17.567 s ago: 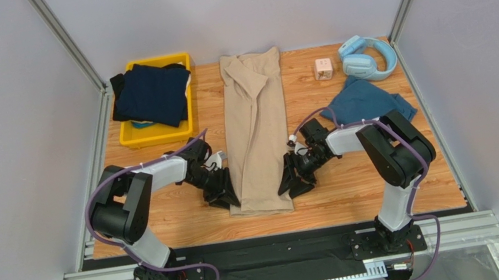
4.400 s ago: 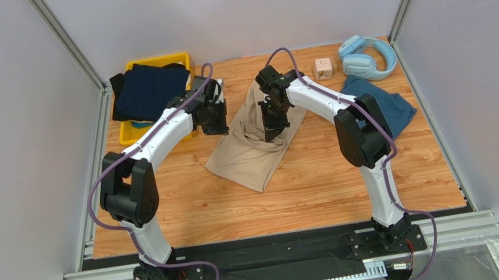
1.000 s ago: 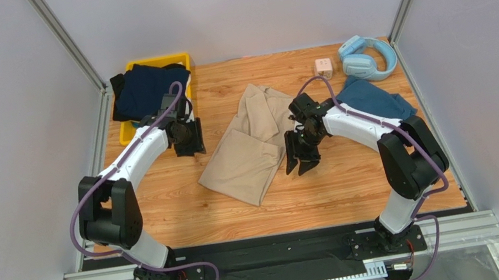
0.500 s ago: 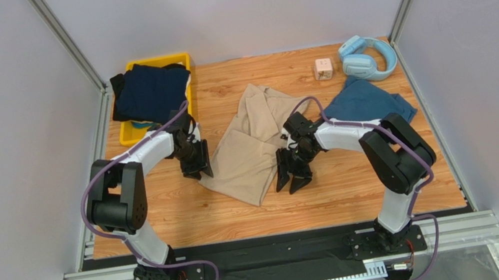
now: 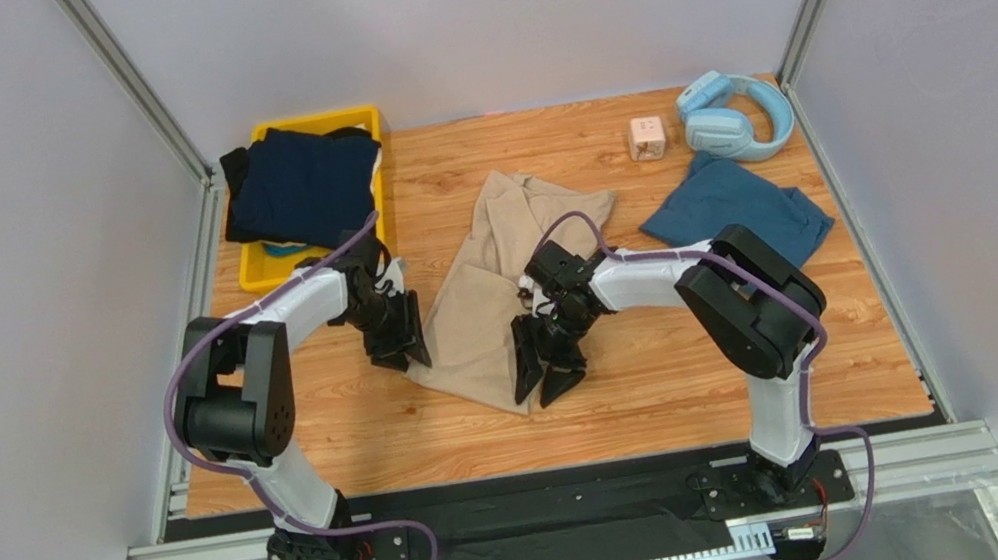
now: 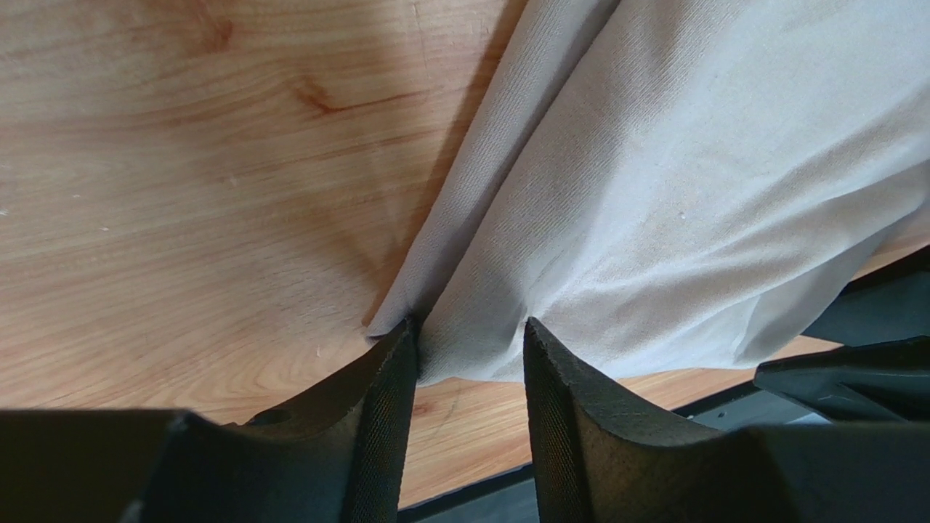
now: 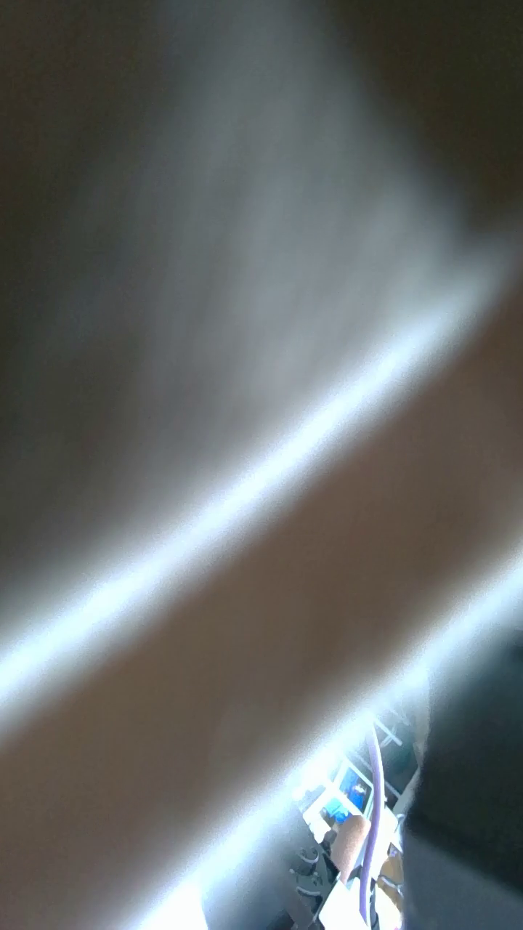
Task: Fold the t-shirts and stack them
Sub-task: Grab one side of the 2/3 rectangular tshirt with both arms
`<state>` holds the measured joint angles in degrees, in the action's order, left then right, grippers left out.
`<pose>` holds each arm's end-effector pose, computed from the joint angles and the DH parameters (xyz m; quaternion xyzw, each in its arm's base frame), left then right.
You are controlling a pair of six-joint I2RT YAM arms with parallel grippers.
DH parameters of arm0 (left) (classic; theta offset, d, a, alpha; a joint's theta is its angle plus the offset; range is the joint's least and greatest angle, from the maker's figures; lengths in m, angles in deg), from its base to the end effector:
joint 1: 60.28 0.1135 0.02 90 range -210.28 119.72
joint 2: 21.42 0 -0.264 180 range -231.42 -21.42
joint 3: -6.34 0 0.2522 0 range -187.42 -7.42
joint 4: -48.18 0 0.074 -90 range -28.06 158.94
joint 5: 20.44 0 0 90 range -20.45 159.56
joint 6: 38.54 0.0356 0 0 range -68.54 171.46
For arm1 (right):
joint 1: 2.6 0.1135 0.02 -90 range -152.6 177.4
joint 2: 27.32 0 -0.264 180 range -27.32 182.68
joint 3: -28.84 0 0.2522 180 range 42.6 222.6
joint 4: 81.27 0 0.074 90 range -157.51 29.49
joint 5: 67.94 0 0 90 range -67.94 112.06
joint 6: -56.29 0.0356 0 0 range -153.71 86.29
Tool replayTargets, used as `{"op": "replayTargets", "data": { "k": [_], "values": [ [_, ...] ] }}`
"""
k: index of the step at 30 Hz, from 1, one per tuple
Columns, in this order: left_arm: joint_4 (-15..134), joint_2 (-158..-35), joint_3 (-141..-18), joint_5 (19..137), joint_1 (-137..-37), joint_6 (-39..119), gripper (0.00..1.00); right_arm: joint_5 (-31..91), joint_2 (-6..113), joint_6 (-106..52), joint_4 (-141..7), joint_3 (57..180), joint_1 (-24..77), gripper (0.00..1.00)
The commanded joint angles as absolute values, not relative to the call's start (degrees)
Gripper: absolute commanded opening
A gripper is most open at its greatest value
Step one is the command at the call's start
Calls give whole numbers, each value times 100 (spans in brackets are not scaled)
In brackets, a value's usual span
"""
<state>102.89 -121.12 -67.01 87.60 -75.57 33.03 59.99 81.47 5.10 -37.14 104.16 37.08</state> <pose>0.2935 -0.0917 0.1552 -0.0148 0.9846 -0.1719 0.0283 0.2456 0.2322 0.1246 0.0422 -0.9399 -0.3148 0.1253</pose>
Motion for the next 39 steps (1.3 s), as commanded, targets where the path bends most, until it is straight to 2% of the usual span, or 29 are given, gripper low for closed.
{"op": "replayTargets", "data": {
  "k": [1, 5, 8, 11, 12, 14, 15, 17, 33, 35, 37, 38, 39],
  "values": [
    [10361, -12047, -6376, 8959, -7566, 3432, 47, 5528, 8316, 496, -3728, 10456, 3853, 51],
    [10299, -12003, -6270, 9144, -7566, 3388, 43, 5413, 8386, 505, -3666, 10421, 3871, 51],
    [10308, -12021, -6270, 9346, -7566, 3432, 34, 5423, 8500, 523, -3640, 10474, 3915, 49],
    [10395, -11951, -6340, 9416, -7566, 3494, 28, 5405, 8544, 523, -3543, 10527, 3941, 40],
    [10413, -11933, -6367, 9434, -7566, 3511, 26, 5387, 8536, 531, -3543, 10527, 3933, 23],
    [10483, -11881, -6445, 9495, -7566, 3520, 16, 5352, 8509, 505, -3482, 10561, 3950, 6],
    [10510, -11889, -6472, 9504, -7566, 3520, 12, 5335, 8492, 479, -3430, 10597, 3941, 0],
    [10588, -11854, -6560, 9548, -7566, 3546, 0, 5326, 8492, 391, -3133, 10763, 3941, 0],
    [10923, -11625, -6692, 9531, -7566, 3573, 0, 4597, 7639, -786, -1241, 11608, 3397, 0],
    [10984, -11713, -6683, 9469, -7566, 3555, 16, 4508, 7761, -980, -1136, 11608, 3282, 0],
    [10967, -11722, -6648, 9469, -7566, 3503, 27, 4439, 7893, -1111, -1056, 11599, 3160, 0],
    [10967, -11670, -6639, 9478, -7566, 3485, 37, 4403, 8024, -1251, -969, 11608, 3116, 0],
    [10976, -11643, -6631, 9504, -7566, 3468, 40, 4377, 8104, -1331, -933, 11599, 3098, 0]
  ]
}}
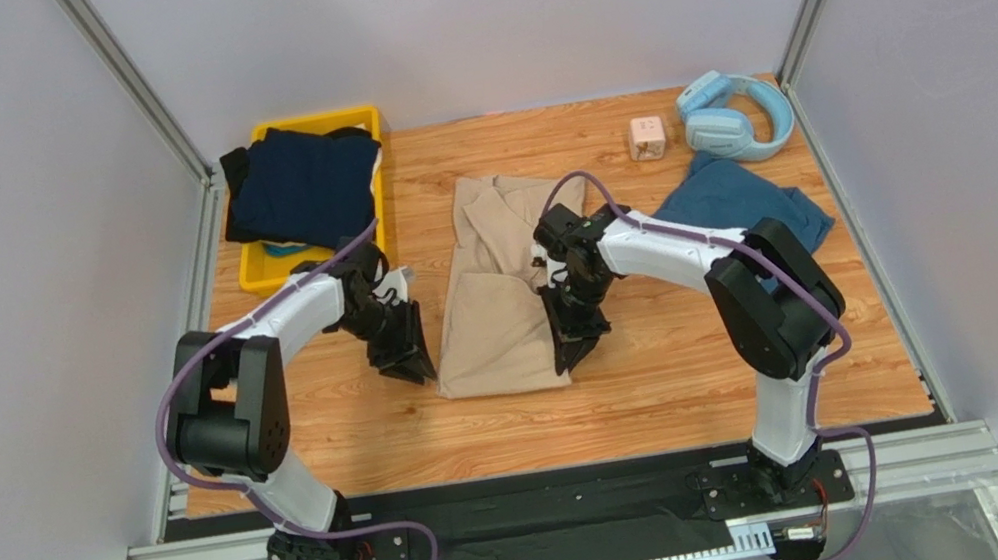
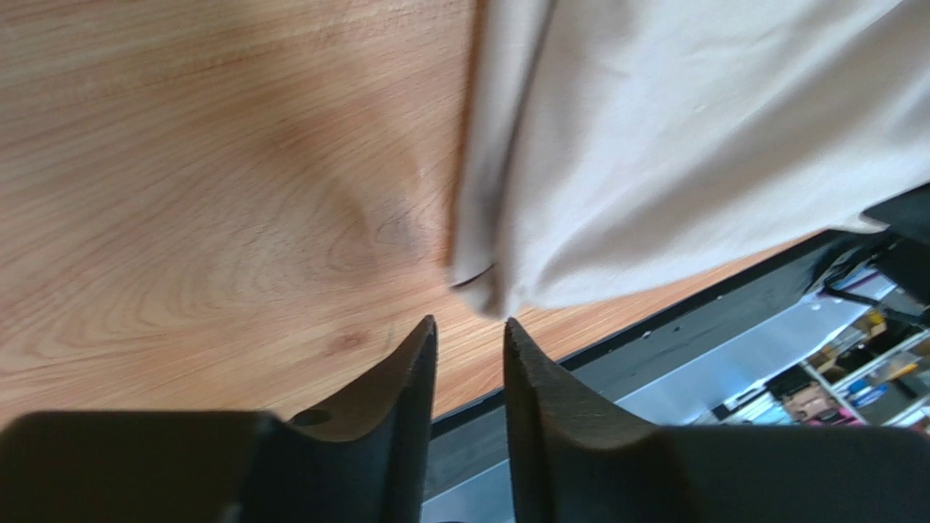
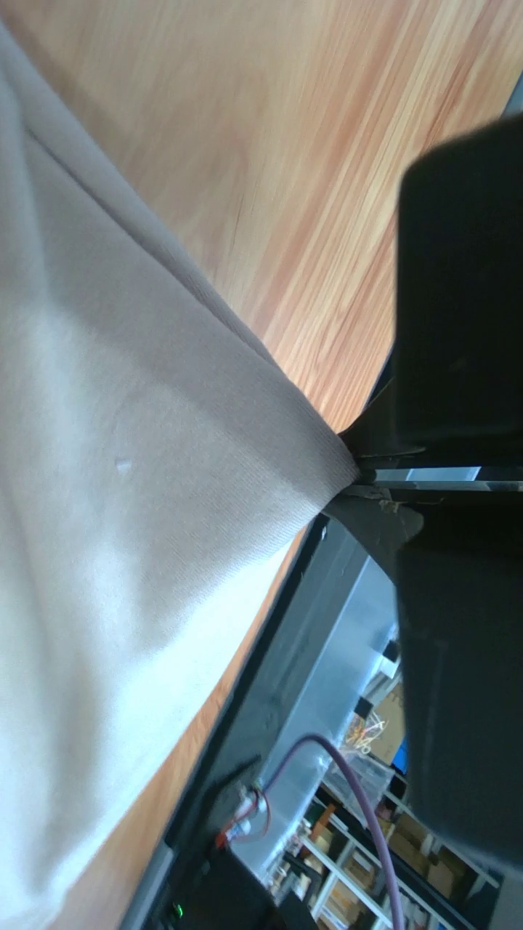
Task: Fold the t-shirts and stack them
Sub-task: Grab one side of the 2/3 rectangular tshirt with both arms
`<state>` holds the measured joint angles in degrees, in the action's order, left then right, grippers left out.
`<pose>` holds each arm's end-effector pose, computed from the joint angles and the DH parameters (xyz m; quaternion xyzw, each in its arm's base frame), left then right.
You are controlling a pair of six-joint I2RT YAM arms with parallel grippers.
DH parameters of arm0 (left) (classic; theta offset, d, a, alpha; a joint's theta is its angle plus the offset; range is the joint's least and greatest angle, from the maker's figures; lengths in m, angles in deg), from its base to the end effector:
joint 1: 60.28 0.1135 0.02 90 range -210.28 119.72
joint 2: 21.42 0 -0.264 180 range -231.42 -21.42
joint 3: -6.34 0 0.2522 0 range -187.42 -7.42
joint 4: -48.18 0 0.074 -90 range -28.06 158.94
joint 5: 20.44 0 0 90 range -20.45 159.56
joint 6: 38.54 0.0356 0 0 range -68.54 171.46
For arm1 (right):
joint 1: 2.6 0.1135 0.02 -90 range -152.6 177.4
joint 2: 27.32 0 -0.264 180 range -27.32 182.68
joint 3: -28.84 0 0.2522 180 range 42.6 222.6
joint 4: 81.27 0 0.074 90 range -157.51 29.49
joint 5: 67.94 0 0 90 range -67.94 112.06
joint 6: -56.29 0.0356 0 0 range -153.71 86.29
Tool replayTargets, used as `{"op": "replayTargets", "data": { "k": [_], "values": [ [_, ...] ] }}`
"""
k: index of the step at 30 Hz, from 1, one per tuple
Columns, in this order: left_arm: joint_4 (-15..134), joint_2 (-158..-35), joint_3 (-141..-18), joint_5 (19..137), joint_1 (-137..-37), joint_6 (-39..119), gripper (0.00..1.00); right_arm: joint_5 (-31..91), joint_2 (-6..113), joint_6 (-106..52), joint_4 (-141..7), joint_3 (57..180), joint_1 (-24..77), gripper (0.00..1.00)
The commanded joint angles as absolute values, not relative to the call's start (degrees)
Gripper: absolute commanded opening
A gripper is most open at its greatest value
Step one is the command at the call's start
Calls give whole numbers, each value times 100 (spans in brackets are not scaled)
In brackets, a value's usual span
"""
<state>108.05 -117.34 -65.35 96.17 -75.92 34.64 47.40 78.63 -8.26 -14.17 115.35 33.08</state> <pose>0.2731 -0.0930 0.1673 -0.0018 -0.9719 0.2347 0.0161 0.2647 0.2088 0.1774 0.0935 -0.9707 -0.2038 0.0861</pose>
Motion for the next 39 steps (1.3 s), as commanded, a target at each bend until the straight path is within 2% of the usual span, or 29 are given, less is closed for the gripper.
{"op": "replayTargets", "data": {
  "k": [1, 3, 5, 8, 10, 11, 14, 28, 39],
  "values": [
    [10976, -11626, -6631, 9565, -7566, 3467, 42, 4316, 8148, -1393, -907, 11581, 3054, 0],
    [10976, -11547, -6622, 9645, -7566, 3468, 48, 4262, 8298, -1542, -854, 11555, 3010, 0],
    [10993, -11520, -6639, 9785, -7566, 3494, 48, 4209, 8351, -1604, -845, 11520, 2948, 1],
    [10985, -11529, -6622, 10049, -7566, 3503, 48, 4262, 8439, -1657, -819, 11528, 2887, 19],
    [10906, -11546, -6587, 10128, -7566, 3476, 49, 4245, 8439, -1657, -828, 11529, 2869, 24],
    [10888, -11555, -6587, 10172, -7566, 3459, 49, 4227, 8448, -1640, -836, 11529, 2860, 30],
    [10774, -11581, -6587, 10374, -7566, 3397, 49, 4218, 8412, -1613, -941, 11450, 2834, 36],
    [10211, -12126, -6560, 10577, -8471, 3028, 49, 4649, 8509, -1473, -1767, 10633, 2684, 39],
    [10508, -12240, -6796, 10033, -8524, 3098, 48, 4605, 8465, -1393, -1768, 10535, 2658, 39]
  ]
}}
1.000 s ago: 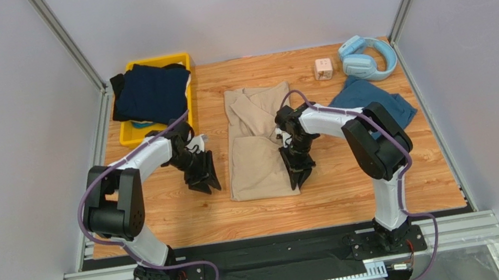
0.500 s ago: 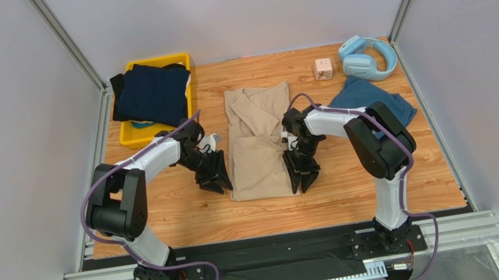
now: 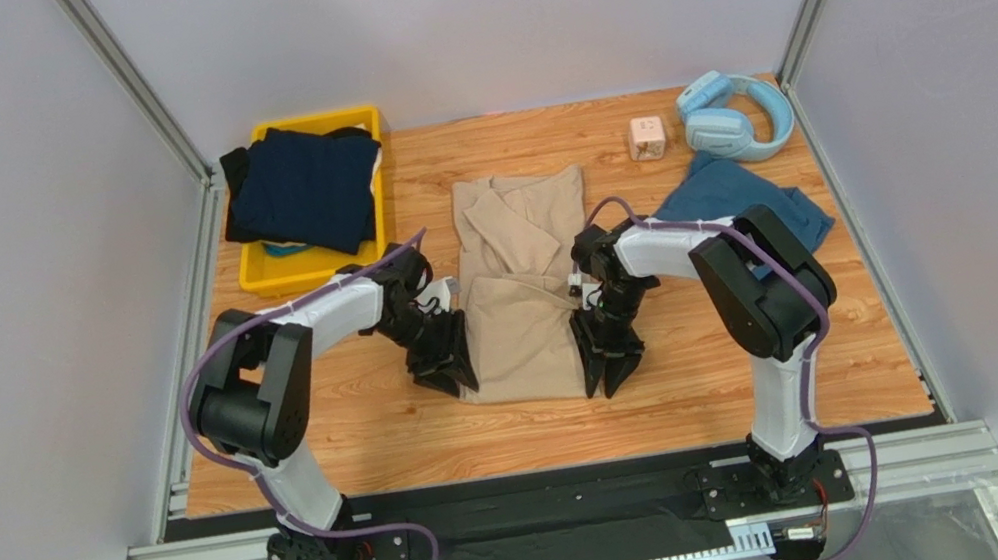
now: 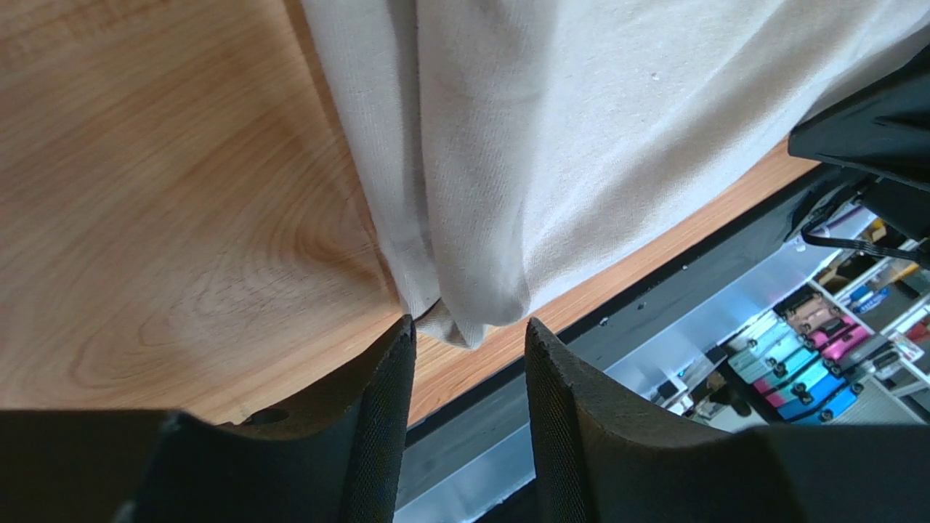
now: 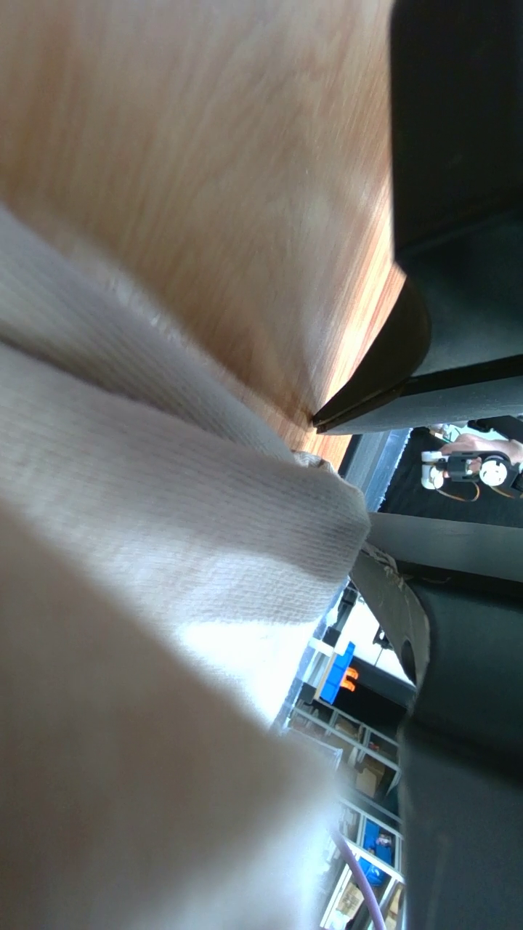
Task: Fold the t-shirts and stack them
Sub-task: Grab one side of the 2/3 rectangular tshirt with both arms
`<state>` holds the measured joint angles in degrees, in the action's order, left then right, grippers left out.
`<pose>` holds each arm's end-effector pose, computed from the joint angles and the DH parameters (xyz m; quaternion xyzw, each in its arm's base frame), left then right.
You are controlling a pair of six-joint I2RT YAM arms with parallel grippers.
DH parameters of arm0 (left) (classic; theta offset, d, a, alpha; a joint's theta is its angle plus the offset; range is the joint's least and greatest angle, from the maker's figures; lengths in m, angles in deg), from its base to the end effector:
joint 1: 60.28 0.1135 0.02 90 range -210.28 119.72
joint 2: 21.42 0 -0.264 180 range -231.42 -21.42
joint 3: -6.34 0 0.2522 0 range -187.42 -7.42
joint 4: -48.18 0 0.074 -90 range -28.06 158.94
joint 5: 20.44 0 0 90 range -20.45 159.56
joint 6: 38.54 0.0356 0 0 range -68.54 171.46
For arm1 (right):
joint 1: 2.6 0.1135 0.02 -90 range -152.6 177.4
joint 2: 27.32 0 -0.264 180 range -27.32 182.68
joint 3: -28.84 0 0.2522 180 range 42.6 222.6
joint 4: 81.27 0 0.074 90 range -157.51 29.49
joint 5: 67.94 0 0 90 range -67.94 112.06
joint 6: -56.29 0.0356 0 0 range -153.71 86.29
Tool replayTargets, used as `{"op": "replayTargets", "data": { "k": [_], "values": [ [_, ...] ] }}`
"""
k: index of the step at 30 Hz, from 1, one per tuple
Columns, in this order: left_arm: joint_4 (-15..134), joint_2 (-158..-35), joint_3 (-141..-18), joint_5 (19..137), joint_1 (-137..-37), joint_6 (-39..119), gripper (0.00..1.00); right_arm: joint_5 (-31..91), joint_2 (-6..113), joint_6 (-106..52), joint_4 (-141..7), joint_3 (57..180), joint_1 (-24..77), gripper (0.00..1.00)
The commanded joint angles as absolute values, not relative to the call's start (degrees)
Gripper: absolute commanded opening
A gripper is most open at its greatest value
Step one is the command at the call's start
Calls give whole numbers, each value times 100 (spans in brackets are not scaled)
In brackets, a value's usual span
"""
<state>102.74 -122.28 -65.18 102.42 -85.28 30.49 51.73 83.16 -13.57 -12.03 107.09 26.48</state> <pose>0.2643 -0.1446 0.1459 -0.0487 -0.9567 0.2799 0.0633 0.2578 0.1636 0.1235 0.0495 -0.9609 -0.1914 0.1939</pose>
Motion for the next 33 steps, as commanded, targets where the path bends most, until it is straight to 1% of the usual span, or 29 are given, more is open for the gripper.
{"op": "replayTargets", "data": {
  "k": [1, 6, 15, 23, 26, 27, 28, 29, 30, 31, 32, 33],
  "values": [
    [10597, -12241, -6858, 9979, -8524, 3124, 48, 4605, 8474, -1385, -1759, 10544, 2658, 39],
    [10941, -12258, -7096, 9724, -8524, 3195, 48, 4622, 8536, -1393, -1707, 10632, 2632, 39],
    [10844, -12846, -7061, 9768, -8568, 3283, 48, 4623, 8562, -1393, -1601, 10773, 2544, 39],
    [10555, -13005, -6877, 9777, -8779, 3090, 47, 4623, 8536, -1420, -1592, 10729, 2482, 38],
    [10361, -13023, -6772, 9812, -8920, 2967, 42, 4631, 8562, -1420, -1592, 10729, 2474, 36],
    [10326, -13032, -6745, 9812, -8981, 2949, 40, 4631, 8562, -1428, -1592, 10729, 2474, 32],
    [10299, -13040, -6736, 9795, -8999, 2931, 35, 4623, 8579, -1437, -1592, 10711, 2474, 28],
    [10273, -13032, -6701, 9786, -9016, 2923, 20, 4631, 8588, -1429, -1592, 10702, 2474, 23],
    [10264, -13023, -6683, 9768, -9034, 2888, 13, 4631, 8580, -1428, -1601, 10694, 2474, 12],
    [10246, -13005, -6657, 9759, -9034, 2887, 6, 4649, 8579, -1428, -1592, 10650, 2474, 5],
    [10246, -12944, -6631, 9707, -9034, 2879, 0, 4649, 8588, -1437, -1601, 10641, 2465, 0],
    [10255, -12900, -6613, 9698, -9034, 2887, 0, 4658, 8580, -1429, -1592, 10615, 2473, 0]
  ]
}}
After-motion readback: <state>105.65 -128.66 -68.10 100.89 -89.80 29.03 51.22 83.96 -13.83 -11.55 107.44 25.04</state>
